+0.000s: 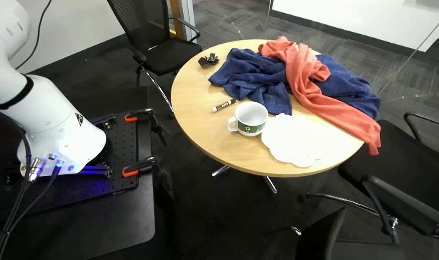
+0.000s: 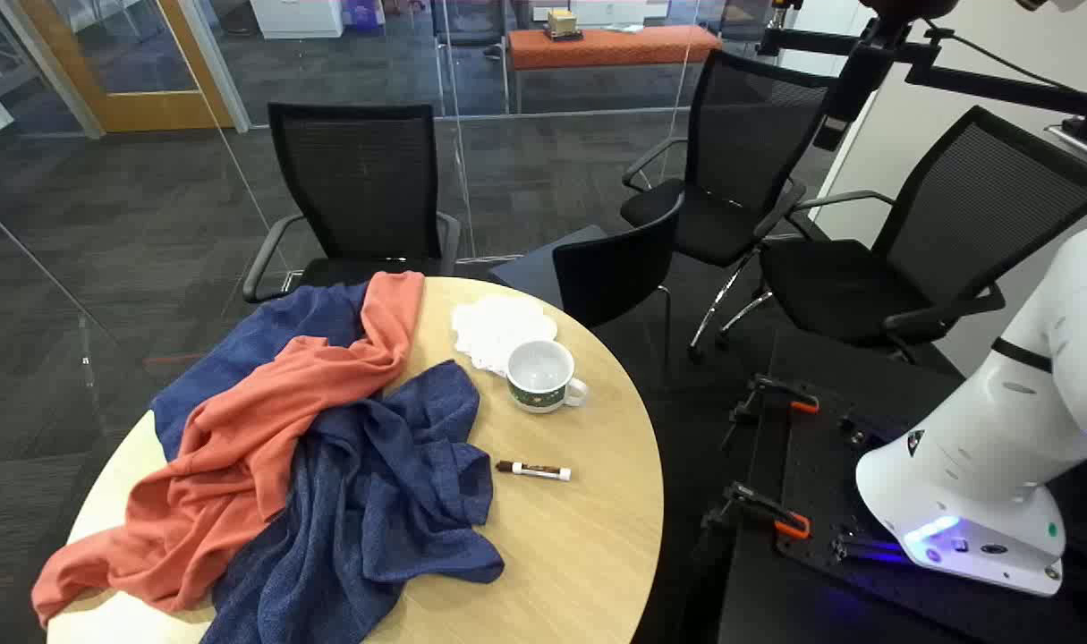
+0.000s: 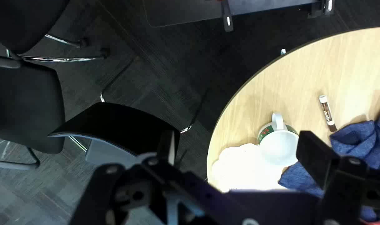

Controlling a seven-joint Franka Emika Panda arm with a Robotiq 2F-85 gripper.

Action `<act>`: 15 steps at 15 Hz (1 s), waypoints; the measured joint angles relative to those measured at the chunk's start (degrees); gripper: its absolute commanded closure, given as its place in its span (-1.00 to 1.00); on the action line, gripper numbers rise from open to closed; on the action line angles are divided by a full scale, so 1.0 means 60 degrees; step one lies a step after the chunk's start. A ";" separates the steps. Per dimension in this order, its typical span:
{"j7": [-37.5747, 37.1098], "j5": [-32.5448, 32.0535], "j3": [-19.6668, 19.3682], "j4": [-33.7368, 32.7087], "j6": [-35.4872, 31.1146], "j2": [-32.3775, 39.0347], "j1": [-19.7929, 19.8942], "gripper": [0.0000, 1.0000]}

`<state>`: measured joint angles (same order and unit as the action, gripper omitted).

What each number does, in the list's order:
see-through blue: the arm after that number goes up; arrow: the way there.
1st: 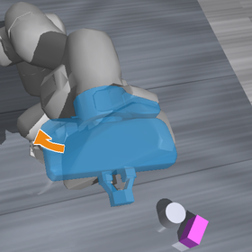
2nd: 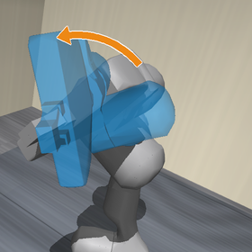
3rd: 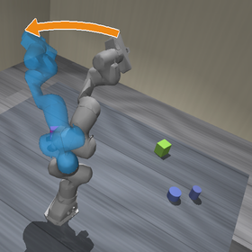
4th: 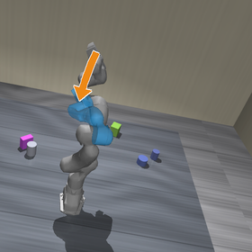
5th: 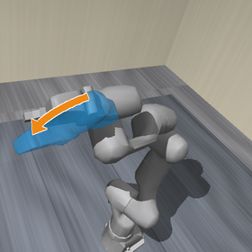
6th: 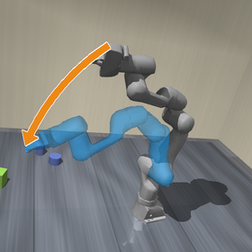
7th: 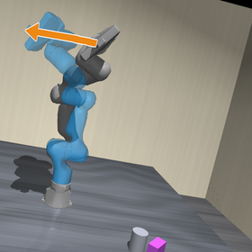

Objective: Put the marker in the mug

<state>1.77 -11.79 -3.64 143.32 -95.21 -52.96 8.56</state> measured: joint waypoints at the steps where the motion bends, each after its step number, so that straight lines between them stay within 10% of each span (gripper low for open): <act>1: 0.0000 0.0000 0.0000 0.0000 0.0000 0.0000 0.0000 -1.00; 15: -0.0054 0.0709 0.0259 0.0373 -0.0676 0.0285 -0.0837 -1.00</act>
<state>1.45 -7.54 -2.09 145.57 -99.26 -51.25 3.54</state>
